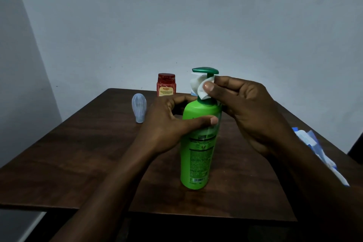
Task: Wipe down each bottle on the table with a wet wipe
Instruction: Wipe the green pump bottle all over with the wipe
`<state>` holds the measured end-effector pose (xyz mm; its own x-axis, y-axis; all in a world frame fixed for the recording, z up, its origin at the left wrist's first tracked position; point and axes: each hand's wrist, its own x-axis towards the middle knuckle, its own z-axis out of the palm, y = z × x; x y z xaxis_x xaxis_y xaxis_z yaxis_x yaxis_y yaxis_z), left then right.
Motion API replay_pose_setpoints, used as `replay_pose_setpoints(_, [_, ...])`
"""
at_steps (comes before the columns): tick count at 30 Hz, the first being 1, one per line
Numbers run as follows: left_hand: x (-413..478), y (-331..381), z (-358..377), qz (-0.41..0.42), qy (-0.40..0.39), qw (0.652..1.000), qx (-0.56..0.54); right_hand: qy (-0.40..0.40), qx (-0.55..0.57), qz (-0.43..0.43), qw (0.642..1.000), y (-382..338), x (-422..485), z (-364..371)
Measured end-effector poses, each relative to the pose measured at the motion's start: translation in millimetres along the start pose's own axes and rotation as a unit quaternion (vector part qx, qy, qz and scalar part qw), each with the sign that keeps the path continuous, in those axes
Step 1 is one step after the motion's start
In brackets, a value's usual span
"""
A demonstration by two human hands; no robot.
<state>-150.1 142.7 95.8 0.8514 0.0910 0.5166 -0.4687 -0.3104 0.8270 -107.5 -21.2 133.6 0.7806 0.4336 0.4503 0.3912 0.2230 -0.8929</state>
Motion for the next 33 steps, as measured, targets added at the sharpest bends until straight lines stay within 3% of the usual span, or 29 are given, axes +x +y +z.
replay_pose_setpoints(4, [0.3,2.7,-1.8,-0.018,-0.027,0.999,-0.019,-0.092,0.032,-0.004,0.995,-5.9,15.7,-9.8])
replay_pose_setpoints(8, [-0.4,3.4,-1.8,-0.020,-0.034,0.999,-0.022,-0.200,0.102,0.044,0.973,-3.1,30.4,-17.8])
replay_pose_setpoints(13, [1.0,2.7,-1.8,-0.022,-0.035,0.999,-0.025,-0.242,0.155,0.073,0.955,8.6,41.9,-24.0])
replay_pose_setpoints(19, [1.8,2.5,-3.4,-0.025,-0.028,0.999,-0.018,-0.144,0.135,0.030,0.980,14.9,38.2,-22.6])
replay_pose_setpoints(24, [3.8,1.5,-0.3,-0.023,-0.015,1.000,-0.002,0.021,0.029,-0.022,0.999,-1.2,19.6,-10.4])
replay_pose_setpoints(27, [4.2,1.2,0.5,-0.026,-0.010,1.000,-0.003,0.147,-0.056,-0.084,0.984,0.1,10.2,-1.0])
replay_pose_setpoints(33, [4.6,2.7,0.0,-0.020,-0.014,1.000,-0.003,0.198,0.032,-0.098,0.975,10.8,2.8,11.3])
